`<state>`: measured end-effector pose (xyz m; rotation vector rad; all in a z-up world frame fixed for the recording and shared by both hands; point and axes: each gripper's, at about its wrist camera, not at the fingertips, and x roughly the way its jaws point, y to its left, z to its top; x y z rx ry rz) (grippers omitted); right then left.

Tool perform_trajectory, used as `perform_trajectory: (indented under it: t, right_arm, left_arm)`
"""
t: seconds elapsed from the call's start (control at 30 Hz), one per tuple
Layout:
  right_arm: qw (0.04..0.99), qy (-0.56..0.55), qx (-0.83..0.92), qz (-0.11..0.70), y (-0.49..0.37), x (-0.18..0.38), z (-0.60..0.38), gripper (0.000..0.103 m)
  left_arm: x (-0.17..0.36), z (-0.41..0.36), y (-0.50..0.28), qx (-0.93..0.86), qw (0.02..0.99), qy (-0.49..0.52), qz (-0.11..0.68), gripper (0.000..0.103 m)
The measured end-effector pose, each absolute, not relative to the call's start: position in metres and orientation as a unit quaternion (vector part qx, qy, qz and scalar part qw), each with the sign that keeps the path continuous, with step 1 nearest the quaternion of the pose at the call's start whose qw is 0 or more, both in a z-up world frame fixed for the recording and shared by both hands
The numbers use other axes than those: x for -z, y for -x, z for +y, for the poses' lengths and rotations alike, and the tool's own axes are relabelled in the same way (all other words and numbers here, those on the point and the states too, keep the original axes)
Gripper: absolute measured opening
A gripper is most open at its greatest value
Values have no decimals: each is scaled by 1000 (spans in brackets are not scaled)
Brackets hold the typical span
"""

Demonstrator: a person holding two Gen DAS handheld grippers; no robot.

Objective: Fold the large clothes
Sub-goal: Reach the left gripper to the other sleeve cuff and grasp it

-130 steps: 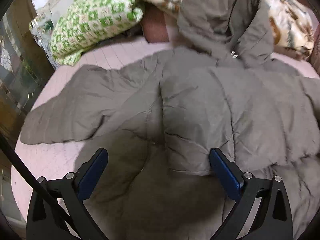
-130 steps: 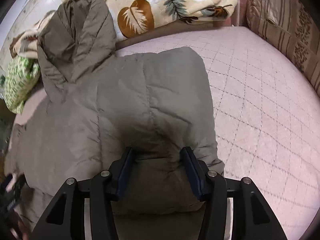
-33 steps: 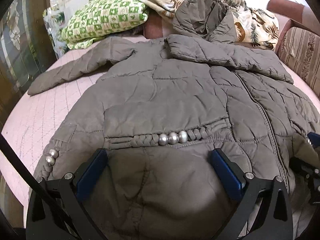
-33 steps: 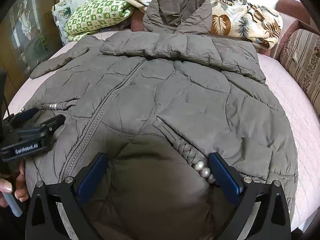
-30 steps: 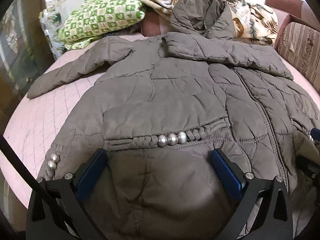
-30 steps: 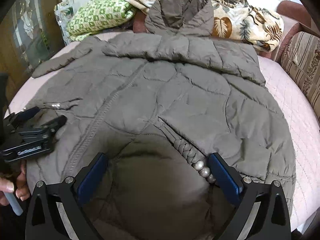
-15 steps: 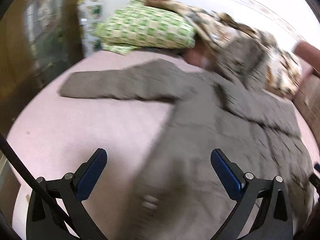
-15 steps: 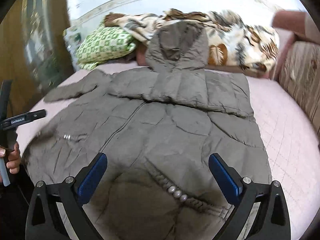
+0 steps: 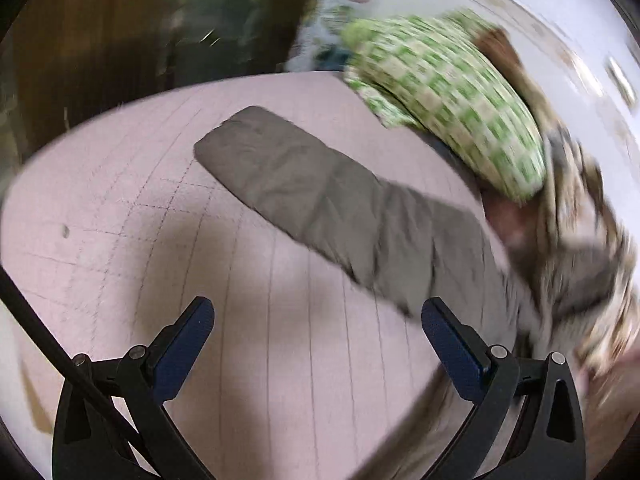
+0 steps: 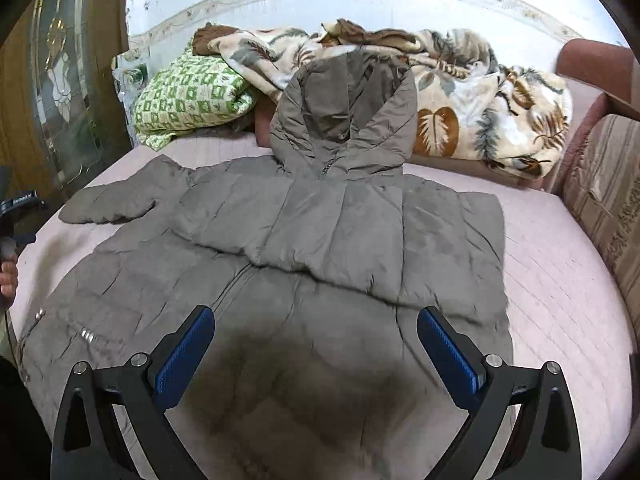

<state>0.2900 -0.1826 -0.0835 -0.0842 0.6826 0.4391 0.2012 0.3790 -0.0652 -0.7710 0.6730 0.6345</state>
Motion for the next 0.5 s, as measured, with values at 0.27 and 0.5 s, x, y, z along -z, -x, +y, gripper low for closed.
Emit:
perform_trajectory:
  t: [0.27, 0.5]
  right_arm:
    - [900, -59, -234, 362, -310, 98, -207, 102]
    - [895, -79, -226, 378, -324, 109, -206, 102]
  left_arm:
    - [102, 472, -211, -310, 784, 459, 281, 98]
    - [124, 523, -221, -292, 773, 514, 231, 89]
